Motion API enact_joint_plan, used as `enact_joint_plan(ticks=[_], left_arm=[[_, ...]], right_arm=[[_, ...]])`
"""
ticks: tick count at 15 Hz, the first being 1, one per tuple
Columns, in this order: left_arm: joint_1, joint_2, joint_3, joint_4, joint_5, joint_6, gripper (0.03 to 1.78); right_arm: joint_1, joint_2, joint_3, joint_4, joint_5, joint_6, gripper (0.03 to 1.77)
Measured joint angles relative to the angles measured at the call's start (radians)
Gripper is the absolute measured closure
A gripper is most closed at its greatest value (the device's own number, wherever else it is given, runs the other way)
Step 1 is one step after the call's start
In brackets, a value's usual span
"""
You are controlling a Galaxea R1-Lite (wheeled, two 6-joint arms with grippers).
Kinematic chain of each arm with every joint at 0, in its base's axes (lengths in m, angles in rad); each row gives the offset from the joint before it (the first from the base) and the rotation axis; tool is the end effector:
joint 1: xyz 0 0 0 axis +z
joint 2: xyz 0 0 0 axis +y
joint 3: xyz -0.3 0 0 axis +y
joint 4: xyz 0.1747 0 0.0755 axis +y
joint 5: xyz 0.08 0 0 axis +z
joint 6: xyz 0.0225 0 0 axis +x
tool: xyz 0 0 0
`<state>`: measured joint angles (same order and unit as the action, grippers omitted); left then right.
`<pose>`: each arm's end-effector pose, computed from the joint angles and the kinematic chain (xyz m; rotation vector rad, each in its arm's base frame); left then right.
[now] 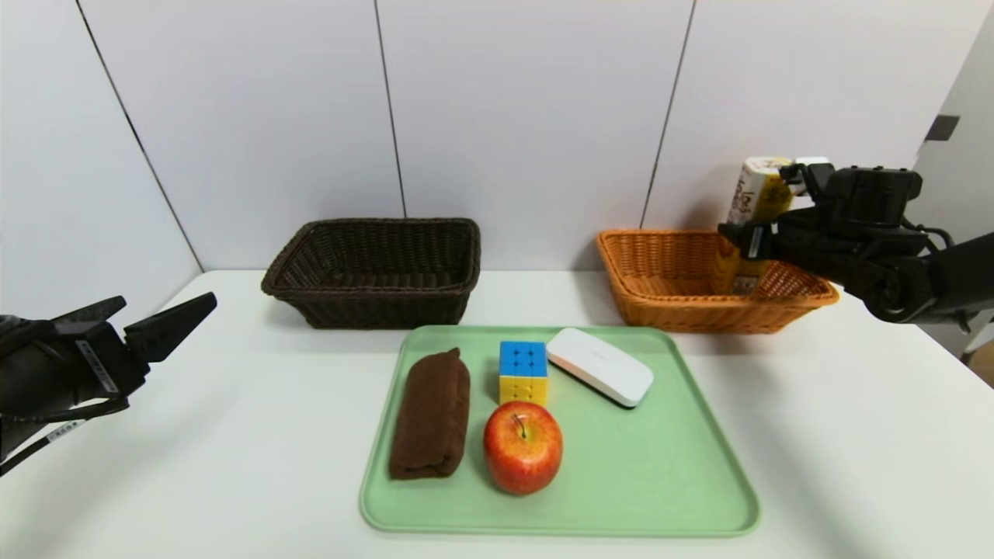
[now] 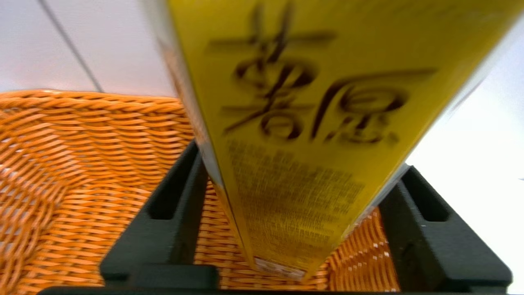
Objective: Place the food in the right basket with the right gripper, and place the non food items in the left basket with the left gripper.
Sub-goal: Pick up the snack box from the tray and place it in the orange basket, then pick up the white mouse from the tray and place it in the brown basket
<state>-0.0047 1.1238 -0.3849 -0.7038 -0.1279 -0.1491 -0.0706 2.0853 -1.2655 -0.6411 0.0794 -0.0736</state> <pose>0.1525 -0.0036 0.2051 -0.1510 0.0449 -0.1297 0.4219 -0.0280 0.1668 -0.0600 0.1778 0.0153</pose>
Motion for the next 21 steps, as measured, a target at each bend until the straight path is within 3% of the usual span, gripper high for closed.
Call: enact_joint_plan(ticks=[6, 12, 13, 17, 21], left_arm=[[0.0, 0.0, -0.003, 0.0, 0.0, 0.001, 0.12], [0.0, -0.002, 0.002, 0.0, 0.0, 0.0, 0.12], [0.0, -0.002, 0.003, -0.001, 0.0, 0.0, 0.12], [0.0, -0.013, 0.009, 0.0, 0.0, 0.001, 0.12], [0.0, -0.051, 0.004, 0.007, -0.007, 0.012, 0.12]], right_arm=[[0.011, -0.146, 0.116, 0.087, -0.001, -0.006, 0.29], [0.054, -0.422, 0.329, 0.193, 0.018, 0.006, 0.18], [0.081, -0.471, 0.336, 0.24, 0.02, 0.011, 0.17], [0.335, -0.631, 0.204, 0.599, 0.024, 0.026, 0.14], [0.54, -0.62, -0.015, 1.012, 0.02, 0.074, 0.12]])
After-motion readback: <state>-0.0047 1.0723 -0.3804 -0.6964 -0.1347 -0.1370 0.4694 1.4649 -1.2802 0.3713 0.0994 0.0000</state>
